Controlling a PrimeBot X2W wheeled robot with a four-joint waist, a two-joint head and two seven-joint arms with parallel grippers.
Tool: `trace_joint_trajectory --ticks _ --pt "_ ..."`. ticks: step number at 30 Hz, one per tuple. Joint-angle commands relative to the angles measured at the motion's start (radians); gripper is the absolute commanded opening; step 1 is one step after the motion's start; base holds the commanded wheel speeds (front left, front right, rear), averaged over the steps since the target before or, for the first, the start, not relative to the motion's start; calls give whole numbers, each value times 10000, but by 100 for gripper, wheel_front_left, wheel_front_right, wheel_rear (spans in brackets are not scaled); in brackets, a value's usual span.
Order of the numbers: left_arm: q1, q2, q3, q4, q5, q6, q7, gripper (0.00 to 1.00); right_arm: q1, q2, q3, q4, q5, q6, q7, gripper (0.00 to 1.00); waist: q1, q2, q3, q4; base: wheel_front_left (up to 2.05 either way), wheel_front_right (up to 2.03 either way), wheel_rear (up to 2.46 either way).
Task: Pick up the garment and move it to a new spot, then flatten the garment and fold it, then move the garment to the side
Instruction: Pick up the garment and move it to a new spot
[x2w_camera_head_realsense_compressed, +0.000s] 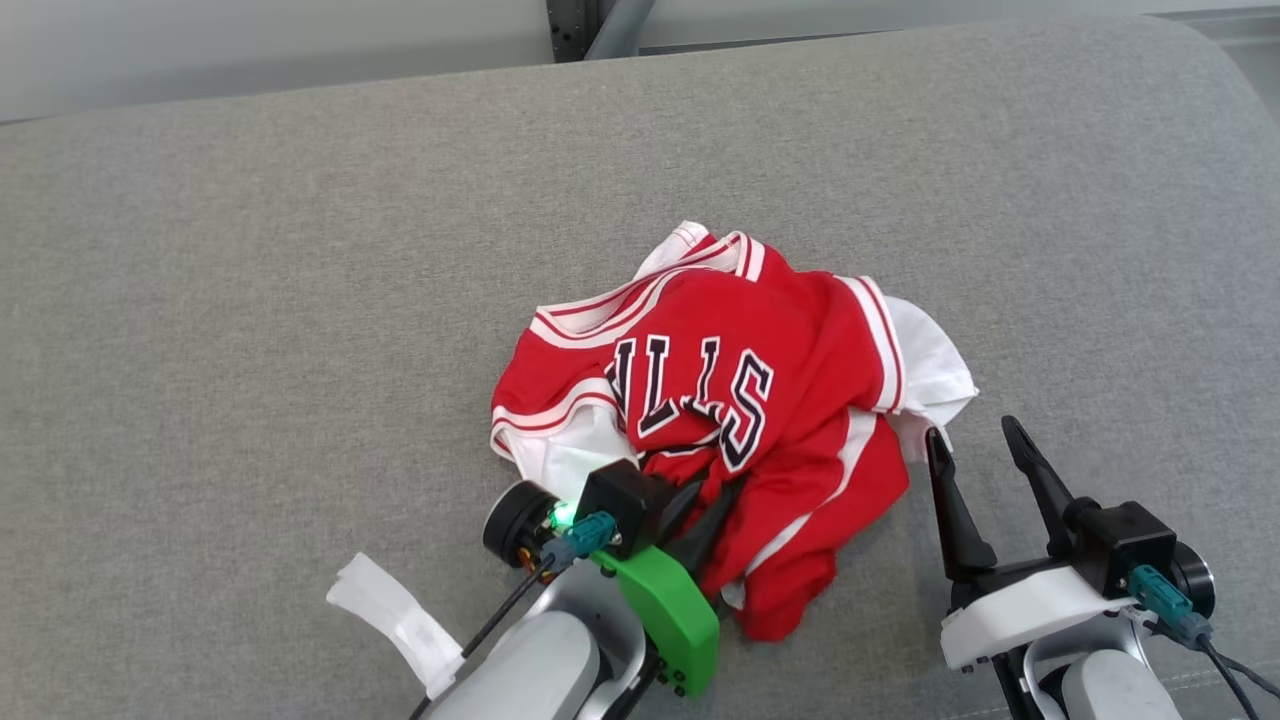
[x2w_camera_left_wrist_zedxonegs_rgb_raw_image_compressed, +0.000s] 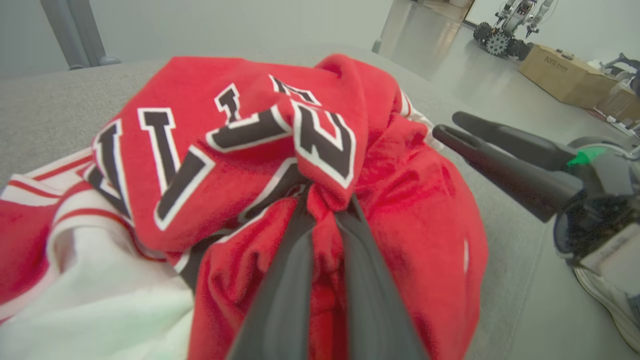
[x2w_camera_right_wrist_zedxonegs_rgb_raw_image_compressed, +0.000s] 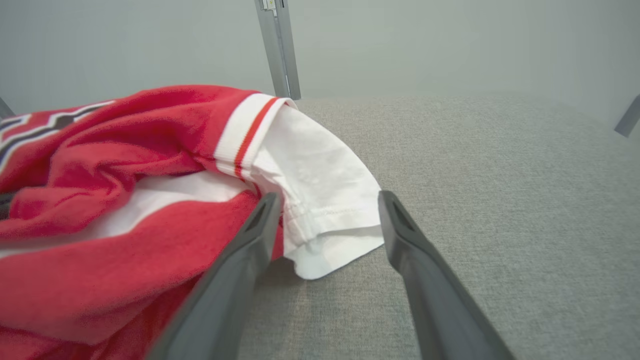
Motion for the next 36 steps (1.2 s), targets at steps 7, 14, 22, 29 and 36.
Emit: trace_joint_trajectory --ticks 7,14,22,29,36 --pt "-55 48 -593 1734 -654 -123 -932 20 253 -23 -54 65 100 -3 -31 100 0 33 -32 -230 0 0 0" --pt "-99 43 -1135 1359 -1487 113 -1111 100 405 -24 -64 148 10 -3 -31 100 0 33 -504 -131 0 0 0" --pt "-193 577 -940 -1084 -1629 816 -170 100 631 -23 -63 136 6 -3 -31 100 0 33 -929 -102 0 0 0" --pt "-592 1174 -844 -824 -1179 1533 633 100 568 -25 145 165 105 -3 -31 100 0 33 -892 -319 0 0 0" --pt "-770 1615 -897 -503 -1068 1697 1302 100 641 -22 70 158 150 -3 -31 100 0 33 -800 -527 0 0 0"
